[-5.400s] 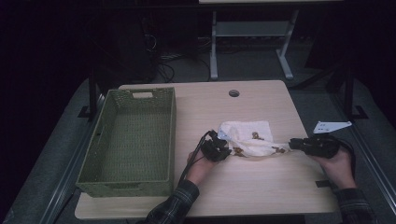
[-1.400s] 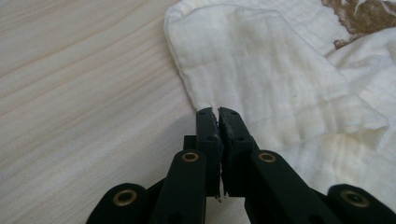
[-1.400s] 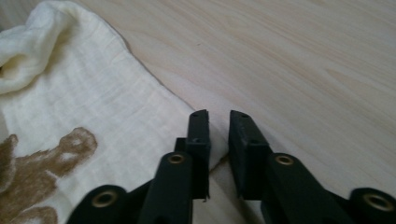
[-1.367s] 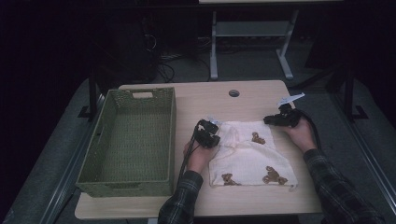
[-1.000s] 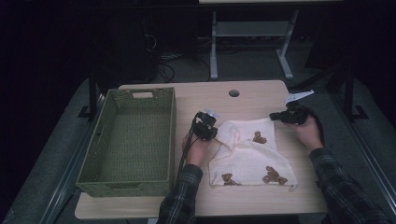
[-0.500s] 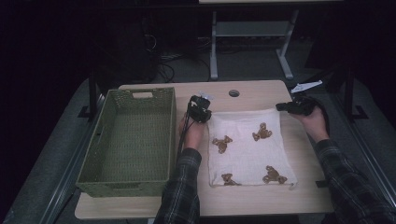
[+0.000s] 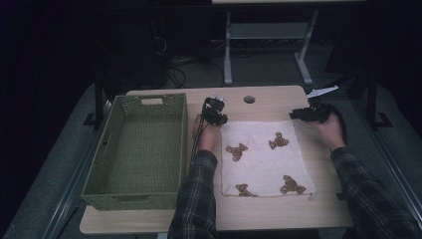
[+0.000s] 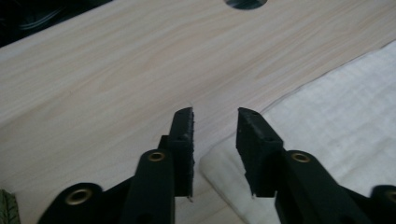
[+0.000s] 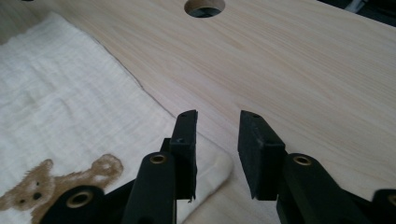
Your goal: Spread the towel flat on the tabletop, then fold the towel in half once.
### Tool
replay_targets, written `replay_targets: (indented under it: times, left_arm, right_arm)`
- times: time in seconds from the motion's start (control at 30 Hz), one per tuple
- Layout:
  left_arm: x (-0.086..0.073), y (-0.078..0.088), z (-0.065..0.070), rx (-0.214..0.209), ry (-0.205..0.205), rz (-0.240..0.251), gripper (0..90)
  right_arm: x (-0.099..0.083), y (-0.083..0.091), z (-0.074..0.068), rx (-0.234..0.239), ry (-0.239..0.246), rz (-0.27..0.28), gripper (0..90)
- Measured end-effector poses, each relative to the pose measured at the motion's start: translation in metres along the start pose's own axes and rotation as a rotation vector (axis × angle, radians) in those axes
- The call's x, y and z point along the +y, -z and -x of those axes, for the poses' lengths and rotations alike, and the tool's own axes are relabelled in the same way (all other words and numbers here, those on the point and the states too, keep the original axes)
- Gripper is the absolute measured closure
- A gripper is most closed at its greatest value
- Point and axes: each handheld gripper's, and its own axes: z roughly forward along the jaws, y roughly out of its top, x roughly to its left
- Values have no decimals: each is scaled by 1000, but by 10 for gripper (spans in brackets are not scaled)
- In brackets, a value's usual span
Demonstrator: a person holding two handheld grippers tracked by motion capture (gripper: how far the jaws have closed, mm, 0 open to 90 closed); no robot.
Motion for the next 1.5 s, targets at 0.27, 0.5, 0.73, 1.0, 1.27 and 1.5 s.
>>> replay_targets:
  times: [0.27, 0.5, 0.73, 1.0, 1.27, 1.5]
  left_arm:
    - [-5, -9, -5, -16, 16, -20, 583]
    - [-10, -16, -5, -38, 7, -56, 559]
    - [-12, -21, -1, -55, 1, -69, 651]
    - [-12, -17, 0, -95, 26, -55, 854]
    - [-3, 3, 2, -83, 18, 3, 858]
    - [-2, 25, 7, -86, 18, 55, 860]
  right_arm:
    - [-7, -13, 4, -2, -19, -27, 673]
    - [-15, -23, 6, 4, -27, -51, 687]
    - [-19, -25, 5, 11, -32, -56, 765]
    - [-18, -24, 4, 21, -26, -54, 863]
    - [-13, -6, 2, 37, -26, -3, 868]
    - [-11, 15, -6, 46, 8, 44, 871]
